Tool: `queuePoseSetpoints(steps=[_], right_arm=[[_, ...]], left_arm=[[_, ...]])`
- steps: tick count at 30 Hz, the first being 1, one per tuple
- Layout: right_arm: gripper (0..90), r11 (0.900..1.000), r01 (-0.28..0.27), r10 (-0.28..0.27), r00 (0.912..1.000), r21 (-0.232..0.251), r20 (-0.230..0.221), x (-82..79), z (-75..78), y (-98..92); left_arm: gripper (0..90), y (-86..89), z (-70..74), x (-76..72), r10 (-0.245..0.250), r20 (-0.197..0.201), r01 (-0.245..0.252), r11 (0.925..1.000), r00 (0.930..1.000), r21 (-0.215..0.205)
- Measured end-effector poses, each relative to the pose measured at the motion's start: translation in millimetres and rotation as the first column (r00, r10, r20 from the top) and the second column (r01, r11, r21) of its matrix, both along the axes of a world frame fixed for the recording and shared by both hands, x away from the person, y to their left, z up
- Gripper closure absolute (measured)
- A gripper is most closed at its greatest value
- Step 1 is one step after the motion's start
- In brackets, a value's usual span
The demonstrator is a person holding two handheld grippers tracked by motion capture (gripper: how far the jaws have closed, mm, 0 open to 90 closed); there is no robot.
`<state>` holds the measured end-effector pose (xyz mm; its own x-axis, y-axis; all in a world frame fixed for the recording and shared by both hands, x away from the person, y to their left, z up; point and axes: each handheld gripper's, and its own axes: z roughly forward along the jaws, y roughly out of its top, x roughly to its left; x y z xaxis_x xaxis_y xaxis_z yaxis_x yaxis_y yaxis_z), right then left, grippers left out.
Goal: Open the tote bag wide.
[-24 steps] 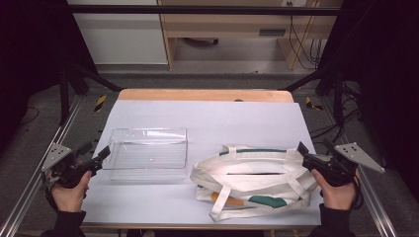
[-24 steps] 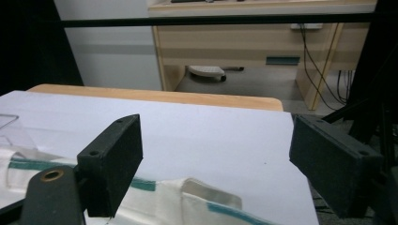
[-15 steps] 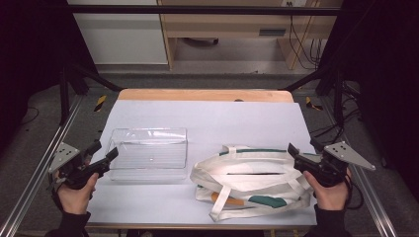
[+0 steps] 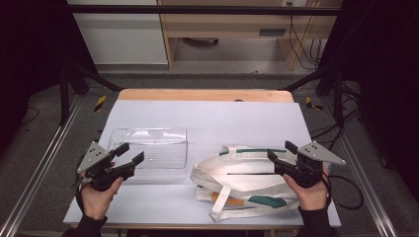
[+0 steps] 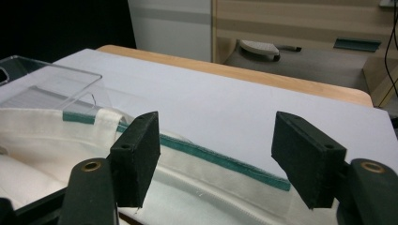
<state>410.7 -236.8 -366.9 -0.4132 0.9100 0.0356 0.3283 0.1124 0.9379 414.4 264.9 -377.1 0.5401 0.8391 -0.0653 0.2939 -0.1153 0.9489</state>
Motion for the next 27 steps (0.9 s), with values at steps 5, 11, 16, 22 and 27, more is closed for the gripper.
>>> queuePoseSetpoints(steps=[5, 11, 16, 22, 27], right_arm=[[34.4, 1.000, -0.003, 0.003, 0.9999, -0.009, -0.011, -0.2, -1.3, 1.7], [33.9, 1.000, -0.012, 0.012, 0.9998, -0.011, -0.015, -0.9, -3.3, 2.3], [33.0, 1.000, -0.009, 0.009, 0.9999, -0.007, -0.011, -1.8, -4.1, -0.5], [31.5, 1.000, 0.002, -0.002, 0.9999, -0.011, -0.013, -0.9, -5.9, -3.1], [30.2, 1.000, 0.012, -0.012, 0.9999, -0.009, -0.010, -1.6, -4.3, -6.6]], left_arm=[[37.4, -27.2, 7.5, 2.7, -0.056, -0.006, 0.056, 0.9984, 0.9984, 0.003], [39.0, -68.4, 15.6, 9.7, -0.123, -0.002, 0.123, 0.9921, 0.9924, 0.027], [40.3, -97.6, 20.1, 13.1, -0.167, -0.007, 0.167, 0.9852, 0.9860, 0.040], [41.8, -130.6, 25.0, 17.5, -0.222, -0.020, 0.223, 0.9735, 0.9748, 0.051], [43.4, -152.1, 19.1, 22.3, -0.261, -0.059, 0.265, 0.9612, 0.9637, 0.078]])
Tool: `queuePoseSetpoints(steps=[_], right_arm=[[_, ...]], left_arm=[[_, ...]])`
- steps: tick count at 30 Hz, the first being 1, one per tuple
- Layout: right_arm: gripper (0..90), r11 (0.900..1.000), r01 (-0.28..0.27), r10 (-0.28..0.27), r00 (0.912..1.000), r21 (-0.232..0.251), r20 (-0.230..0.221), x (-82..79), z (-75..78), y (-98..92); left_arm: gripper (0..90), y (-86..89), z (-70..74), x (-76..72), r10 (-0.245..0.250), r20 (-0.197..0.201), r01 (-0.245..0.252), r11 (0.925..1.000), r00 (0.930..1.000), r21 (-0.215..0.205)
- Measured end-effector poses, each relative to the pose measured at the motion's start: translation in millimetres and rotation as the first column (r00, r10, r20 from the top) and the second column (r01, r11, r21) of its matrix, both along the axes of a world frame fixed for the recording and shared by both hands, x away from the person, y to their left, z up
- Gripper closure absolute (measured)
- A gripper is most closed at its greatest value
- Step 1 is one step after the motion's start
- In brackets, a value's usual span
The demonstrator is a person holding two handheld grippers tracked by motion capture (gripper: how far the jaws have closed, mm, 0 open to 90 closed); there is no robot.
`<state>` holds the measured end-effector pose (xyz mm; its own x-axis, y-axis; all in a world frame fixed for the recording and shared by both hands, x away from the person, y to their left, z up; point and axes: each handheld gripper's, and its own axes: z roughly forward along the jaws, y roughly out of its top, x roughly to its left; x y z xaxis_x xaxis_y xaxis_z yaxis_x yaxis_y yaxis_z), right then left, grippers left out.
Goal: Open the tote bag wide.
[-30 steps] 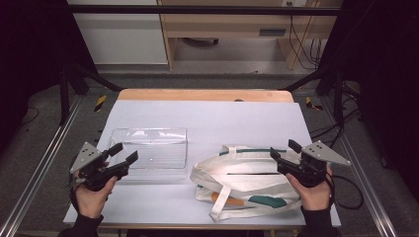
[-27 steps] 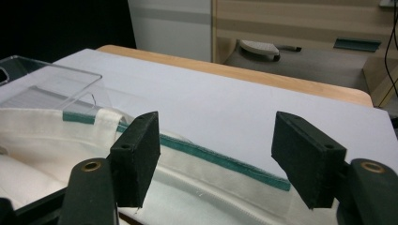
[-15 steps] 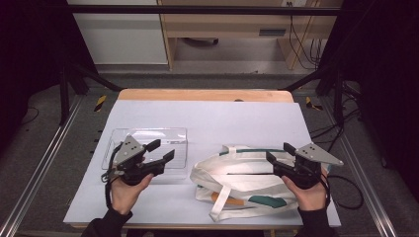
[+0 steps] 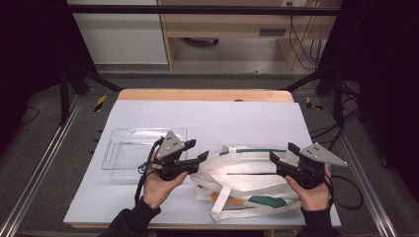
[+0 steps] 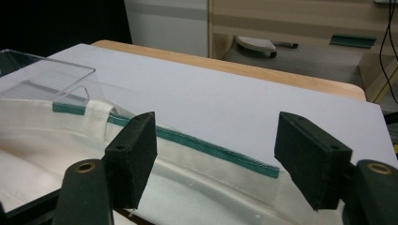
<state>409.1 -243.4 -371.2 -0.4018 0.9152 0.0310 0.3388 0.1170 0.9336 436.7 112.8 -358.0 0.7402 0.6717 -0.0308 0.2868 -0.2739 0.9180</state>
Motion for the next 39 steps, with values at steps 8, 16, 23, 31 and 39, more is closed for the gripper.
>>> queuePoseSetpoints(steps=[8, 16, 23, 31, 39], right_arm=[[26.3, 0.998, 0.045, -0.045, 0.9990, -0.038, 0.002, -0.1, 0.8, -11.8], [23.3, 0.992, 0.121, -0.121, 0.9926, -0.035, 0.010, -0.2, -0.6, -35.8], [24.0, 0.992, 0.120, -0.121, 0.9922, -0.047, -0.030, 2.9, -9.3, -48.6], [48.7, 0.993, 0.024, -0.040, 0.9904, -0.118, -0.132, 8.6, -19.6, -42.0], [73.7, 0.970, 0.051, -0.098, 0.9762, -0.237, -0.193, 16.9, -32.3, -34.7]], left_arm=[[58.6, -17.8, -19.6, 8.8, -0.046, -0.105, 0.058, 0.9923, 0.9934, 0.110], [84.4, -11.1, -36.8, 11.0, -0.055, -0.203, 0.078, 0.9912, 0.9777, 0.107], [85.2, -7.7, -47.9, 2.3, -0.067, -0.204, 0.088, 0.9915, 0.9766, 0.095], [57.4, -22.8, -42.5, 17.6, -0.080, -0.168, 0.095, 0.9918, 0.9825, 0.085], [85.4, -37.0, -48.4, 25.8, -0.068, -0.211, 0.099, 0.9850, 0.9752, 0.141]])
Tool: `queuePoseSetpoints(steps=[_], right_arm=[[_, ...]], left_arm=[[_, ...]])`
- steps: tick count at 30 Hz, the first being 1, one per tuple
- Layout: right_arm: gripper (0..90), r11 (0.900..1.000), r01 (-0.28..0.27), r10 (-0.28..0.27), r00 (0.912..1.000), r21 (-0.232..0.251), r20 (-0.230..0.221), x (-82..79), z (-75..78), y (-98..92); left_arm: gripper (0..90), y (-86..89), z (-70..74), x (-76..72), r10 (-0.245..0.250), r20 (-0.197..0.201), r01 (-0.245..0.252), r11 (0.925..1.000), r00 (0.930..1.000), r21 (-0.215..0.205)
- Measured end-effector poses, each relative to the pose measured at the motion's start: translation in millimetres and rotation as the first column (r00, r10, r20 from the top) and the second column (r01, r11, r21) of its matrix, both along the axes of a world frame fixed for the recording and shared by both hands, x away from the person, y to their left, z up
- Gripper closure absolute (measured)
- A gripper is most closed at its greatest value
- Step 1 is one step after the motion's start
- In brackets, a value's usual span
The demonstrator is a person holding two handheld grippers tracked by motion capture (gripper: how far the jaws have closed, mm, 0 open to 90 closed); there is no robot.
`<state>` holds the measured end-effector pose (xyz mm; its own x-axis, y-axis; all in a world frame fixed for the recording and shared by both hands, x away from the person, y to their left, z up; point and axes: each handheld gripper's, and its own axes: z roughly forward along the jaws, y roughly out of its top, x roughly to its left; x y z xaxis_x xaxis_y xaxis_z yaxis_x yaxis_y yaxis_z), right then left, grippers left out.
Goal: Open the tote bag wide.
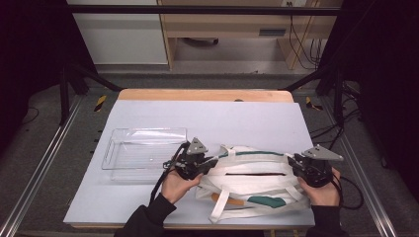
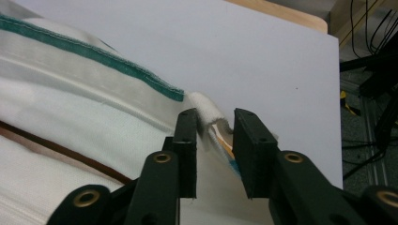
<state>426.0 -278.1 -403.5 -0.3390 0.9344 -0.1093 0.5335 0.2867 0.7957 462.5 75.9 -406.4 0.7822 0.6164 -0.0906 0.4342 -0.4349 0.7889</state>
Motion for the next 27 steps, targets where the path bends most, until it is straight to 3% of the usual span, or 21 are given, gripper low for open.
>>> queuePoseSetpoints(steps=[2, 4, 7, 10, 14, 16, 21, 25, 27], right_arm=[[76.9, 1.000, 0.001, -0.001, 1.0000, -0.014, 0.004, 1.2, -1.1, 1.3], [78.3, 1.000, 0.015, -0.014, 0.9997, -0.024, 0.021, 1.6, 0.9, 4.8], [79.0, 0.998, 0.032, -0.027, 0.9942, -0.046, 0.104, 0.2, 9.9, 12.1], [78.9, 0.998, 0.050, -0.044, 0.9853, -0.036, 0.165, 2.4, 12.7, 16.0], [76.0, 0.998, 0.058, -0.057, 0.9861, 0.001, 0.156, 14.1, 0.2, 13.5], [69.9, 0.998, 0.065, -0.064, 0.9862, 0.003, 0.153, 15.7, -2.8, 13.0], [52.8, 0.998, -0.024, 0.014, 0.9795, 0.051, 0.201, 0.3, 10.9, 20.7], [52.1, 0.985, -0.131, 0.112, 0.9795, 0.109, 0.168, -14.6, 16.0, 38.7], [53.8, 0.980, -0.150, 0.130, 0.9808, 0.131, 0.145, -19.1, 11.3, 46.4]], left_arm=[[86.9, 0.5, 0.0, -1.7, 0.004, 0.010, -0.004, 1.0000, 0.9999, -0.006], [87.6, 0.9, 2.0, -4.7, 0.021, 0.053, -0.020, 0.9997, 0.9984, -0.017], [87.8, 2.3, 5.9, -8.6, 0.072, 0.122, -0.066, 0.9964, 0.9899, -0.053], [87.9, 2.8, 5.3, -8.1, 0.126, 0.152, -0.114, 0.9896, 0.9802, -0.088], [87.9, -2.5, -5.9, -3.3, 0.177, 0.162, -0.166, 0.9827, 0.9708, -0.082], [87.9, -5.6, -11.4, -1.9, 0.193, 0.162, -0.185, 0.9806, 0.9677, -0.065], [87.8, -1.7, -17.2, 3.7, 0.222, 0.120, -0.210, 0.9723, 0.9676, -0.102], [87.3, -1.8, -18.2, 4.0, 0.213, 0.111, -0.203, 0.9743, 0.9706, -0.098], [85.4, -0.3, -15.9, 2.6, 0.195, 0.120, -0.184, 0.9780, 0.9734, -0.098]])
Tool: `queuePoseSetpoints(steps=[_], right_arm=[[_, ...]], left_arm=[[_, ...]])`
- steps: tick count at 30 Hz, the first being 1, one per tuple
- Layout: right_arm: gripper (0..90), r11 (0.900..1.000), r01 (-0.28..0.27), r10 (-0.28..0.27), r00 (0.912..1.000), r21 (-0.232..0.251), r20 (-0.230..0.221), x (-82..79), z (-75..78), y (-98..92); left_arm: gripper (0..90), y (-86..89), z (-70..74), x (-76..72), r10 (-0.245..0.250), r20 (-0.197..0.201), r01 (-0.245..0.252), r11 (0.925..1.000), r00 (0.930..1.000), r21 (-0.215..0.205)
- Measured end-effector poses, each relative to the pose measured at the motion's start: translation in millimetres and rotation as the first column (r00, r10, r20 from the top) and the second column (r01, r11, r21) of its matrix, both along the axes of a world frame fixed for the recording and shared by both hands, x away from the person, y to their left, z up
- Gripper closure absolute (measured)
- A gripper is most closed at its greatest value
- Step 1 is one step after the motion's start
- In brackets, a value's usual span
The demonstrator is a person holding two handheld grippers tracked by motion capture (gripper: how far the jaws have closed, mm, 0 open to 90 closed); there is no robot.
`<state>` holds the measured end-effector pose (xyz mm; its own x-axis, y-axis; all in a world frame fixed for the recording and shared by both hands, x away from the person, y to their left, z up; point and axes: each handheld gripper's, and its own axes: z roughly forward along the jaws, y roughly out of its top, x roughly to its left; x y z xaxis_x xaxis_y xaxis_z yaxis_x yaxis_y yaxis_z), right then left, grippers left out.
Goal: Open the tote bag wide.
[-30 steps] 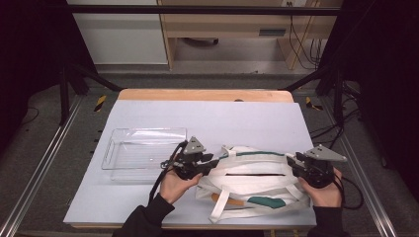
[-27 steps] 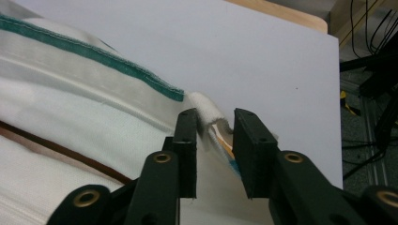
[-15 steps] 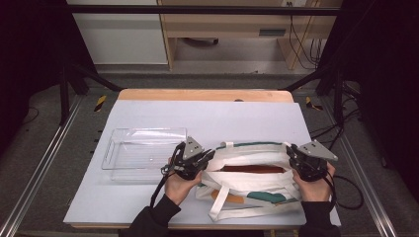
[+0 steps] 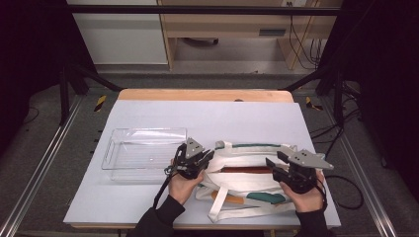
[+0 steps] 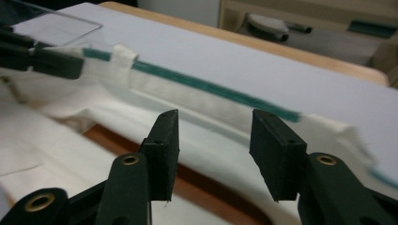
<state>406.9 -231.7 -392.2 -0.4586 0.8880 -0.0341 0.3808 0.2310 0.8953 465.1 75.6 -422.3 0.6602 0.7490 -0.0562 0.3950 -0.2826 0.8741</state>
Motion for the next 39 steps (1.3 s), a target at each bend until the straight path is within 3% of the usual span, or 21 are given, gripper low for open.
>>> queuePoseSetpoints(steps=[2, 5, 10, 11, 14, 16, 18, 20, 22, 24, 30, 32, 34, 36, 39], right_arm=[[54.3, 1.000, -0.019, 0.020, 0.9993, 0.018, -0.033, -3.7, -7.8, 5.9], [54.3, 0.999, -0.035, 0.036, 0.9966, 0.012, -0.075, -7.5, -21.0, 9.0], [51.8, 0.999, -0.045, 0.048, 0.9928, 0.031, -0.110, -11.6, -31.8, 8.4], [46.8, 0.998, -0.054, 0.057, 0.9917, 0.029, -0.115, -12.7, -36.0, 10.8], [38.6, 0.998, -0.059, 0.061, 0.9920, 0.024, -0.111, -11.1, -40.5, 14.5], [35.2, 0.998, -0.068, 0.067, 0.9909, 0.002, -0.116, -9.1, -45.1, 17.9], [35.2, 0.997, -0.073, 0.070, 0.9900, -0.016, -0.123, -7.3, -49.6, 20.2], [37.0, 0.997, -0.071, 0.069, 0.9883, -0.007, -0.136, -7.1, -51.7, 20.8], [40.6, 0.997, -0.073, 0.072, 0.9876, -0.006, -0.139, -7.4, -51.5, 20.7], [52.2, 0.997, -0.073, 0.070, 0.9852, -0.014, -0.156, -8.5, -50.5, 20.5], [68.5, 0.997, -0.067, 0.061, 0.9864, -0.037, -0.152, -9.5, -49.2, 18.5], [72.8, 0.998, -0.062, 0.056, 0.9868, -0.031, -0.152, -9.6, -48.6, 17.8], [80.0, 0.998, -0.049, 0.044, 0.9878, -0.034, -0.149, -10.7, -47.5, 16.9], [81.2, 0.998, -0.049, 0.044, 0.9879, -0.031, -0.148, -10.8, -47.3, 16.4], [85.2, 0.998, -0.054, 0.050, 0.9884, -0.028, -0.143, -11.6, -45.5, 14.8]], left_arm=[[78.0, 3.7, 4.8, -1.6, -0.010, 0.015, 0.010, 0.9998, 0.9998, -0.016], [63.5, 10.8, 15.2, -8.0, -0.011, 0.073, 0.015, 0.9980, 0.9973, -0.061], [63.3, 13.2, 31.7, -21.5, -0.044, 0.114, 0.054, 0.9946, 0.9925, -0.089], [63.7, 6.0, 37.0, -28.3, -0.081, 0.130, 0.092, 0.9930, 0.9882, -0.075], [65.4, -7.6, 36.9, -33.2, -0.131, 0.125, 0.137, 0.9894, 0.9836, -0.047], [66.1, -17.4, 31.6, -32.6, -0.152, 0.113, 0.154, 0.9881, 0.9819, -0.009], [65.9, -24.9, 22.8, -27.2, -0.160, 0.077, 0.158, 0.9868, 0.9841, 0.033], [64.3, -29.8, 12.5, -19.9, -0.165, 0.028, 0.163, 0.9843, 0.9859, 0.069], [62.6, -31.4, 7.8, -17.4, -0.164, 0.019, 0.161, 0.9829, 0.9863, 0.089], [58.3, -33.3, -2.7, -12.2, -0.170, -0.008, 0.170, 0.9770, 0.9853, 0.129], [46.1, -33.5, -7.4, -12.9, -0.218, -0.030, 0.220, 0.9661, 0.9755, 0.136], [43.7, -36.3, -9.2, -14.6, -0.214, -0.023, 0.215, 0.9608, 0.9766, 0.176], [44.1, -38.0, -10.7, -14.4, -0.196, -0.022, 0.196, 0.9614, 0.9804, 0.193], [47.1, -38.5, -11.2, -13.9, -0.187, -0.025, 0.188, 0.9621, 0.9821, 0.198], [56.4, -38.5, -12.7, -11.8, -0.167, -0.049, 0.173, 0.9650, 0.9847, 0.196]])
